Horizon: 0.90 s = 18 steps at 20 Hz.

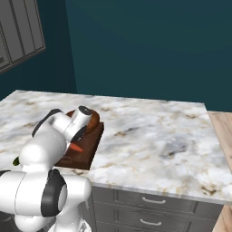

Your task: Place the two vegetables and bowl onto the tray for setting up a vegetable dip station.

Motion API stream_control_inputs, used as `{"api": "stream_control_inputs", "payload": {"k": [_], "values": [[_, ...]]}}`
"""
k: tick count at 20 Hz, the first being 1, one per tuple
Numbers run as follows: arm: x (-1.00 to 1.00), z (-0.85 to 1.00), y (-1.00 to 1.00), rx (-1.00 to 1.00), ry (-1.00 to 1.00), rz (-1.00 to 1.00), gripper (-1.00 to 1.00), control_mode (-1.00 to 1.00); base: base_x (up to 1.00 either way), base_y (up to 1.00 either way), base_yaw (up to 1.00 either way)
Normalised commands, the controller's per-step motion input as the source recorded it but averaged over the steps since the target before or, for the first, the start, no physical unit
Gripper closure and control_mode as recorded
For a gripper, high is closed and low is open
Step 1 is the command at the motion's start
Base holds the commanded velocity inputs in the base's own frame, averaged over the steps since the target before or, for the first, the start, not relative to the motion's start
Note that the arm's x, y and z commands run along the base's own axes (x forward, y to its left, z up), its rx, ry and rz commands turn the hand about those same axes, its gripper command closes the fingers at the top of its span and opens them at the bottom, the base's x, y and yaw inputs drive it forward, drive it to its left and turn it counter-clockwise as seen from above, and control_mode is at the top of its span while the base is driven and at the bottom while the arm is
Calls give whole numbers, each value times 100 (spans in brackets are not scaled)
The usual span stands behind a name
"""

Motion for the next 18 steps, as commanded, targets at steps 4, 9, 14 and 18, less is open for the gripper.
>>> {"api": "stream_control_inputs", "payload": {"k": [4, 9, 14, 18], "values": [[0, -6, 3, 0, 0, 0, -100, -100, 0, 0, 0], [-2, -5, 0, 0, 0, 0, -100, -100, 0, 0, 0], [-7, -2, -2, 0, 0, 0, -100, -100, 0, 0, 0], [-8, 0, -1, 0, 0, 0, -100, -100, 0, 0, 0]]}}
